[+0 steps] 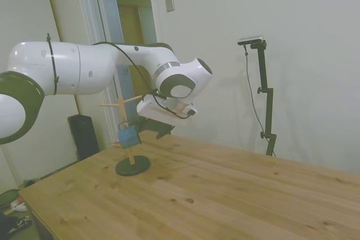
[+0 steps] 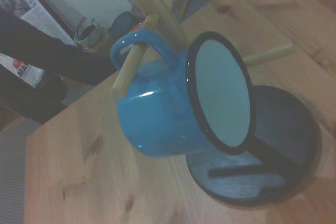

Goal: Unload the mug

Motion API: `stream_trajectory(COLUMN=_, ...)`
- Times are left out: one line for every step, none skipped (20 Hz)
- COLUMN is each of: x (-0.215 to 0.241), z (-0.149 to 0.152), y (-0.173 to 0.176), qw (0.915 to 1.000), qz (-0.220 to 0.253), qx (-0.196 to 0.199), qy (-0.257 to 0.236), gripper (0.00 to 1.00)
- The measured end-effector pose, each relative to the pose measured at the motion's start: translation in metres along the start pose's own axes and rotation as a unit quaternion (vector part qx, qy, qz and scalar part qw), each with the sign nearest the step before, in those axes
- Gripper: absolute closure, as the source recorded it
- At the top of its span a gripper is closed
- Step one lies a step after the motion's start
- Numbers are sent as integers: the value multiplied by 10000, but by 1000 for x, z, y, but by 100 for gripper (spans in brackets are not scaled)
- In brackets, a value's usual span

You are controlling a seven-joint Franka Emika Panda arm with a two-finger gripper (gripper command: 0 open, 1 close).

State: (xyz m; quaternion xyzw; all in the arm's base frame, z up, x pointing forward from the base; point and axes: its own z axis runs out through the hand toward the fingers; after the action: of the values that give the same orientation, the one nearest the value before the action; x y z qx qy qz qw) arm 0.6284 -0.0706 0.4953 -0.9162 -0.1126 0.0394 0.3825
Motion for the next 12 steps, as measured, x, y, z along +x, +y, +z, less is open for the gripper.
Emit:
stream_trajectory(x=3, z=-2, y=-1, qw=10000, qz=-79, qx=-6, qy=12, gripper=0)
stream_trajectory(x=6, z=-3, y=0, qw=9999, qz=-164, qx=5, qy=2, gripper=0)
stream_trajectory(x=10, z=-2, y=0, qw=9997, qz=-255, qx=28, qy=-28, gripper=0)
stream_trajectory(x=14, z=0, y=1, qw=9994, qz=-338, qx=43, qy=-44, gripper=0)
stream_trajectory(x=18, z=3, y=2, qw=9991, qz=-403, qx=74, qy=-73, gripper=0)
stream_trajectory(x=22, z=8, y=3, qw=9988, qz=-463, qx=125, qy=-112, gripper=0)
stream_trajectory(x=27, z=13, y=4, qw=9983, qz=-523, qx=179, qy=-157, gripper=0)
stream_trajectory(x=31, z=18, y=4, qw=9979, qz=-574, qx=220, qy=-182, gripper=0)
stream_trajectory(x=36, z=23, y=3, qw=9975, qz=-616, qx=266, qy=-203, gripper=0)
stream_trajectory(x=41, z=28, y=1, qw=9970, qz=-666, qx=315, qy=-226, gripper=0)
stream_trajectory(x=46, z=33, y=-2, qw=9965, qz=-717, qx=345, qy=-246, gripper=0)
stream_trajectory(x=50, z=38, y=-4, qw=9960, qz=-766, qx=367, qy=-268, gripper=0)
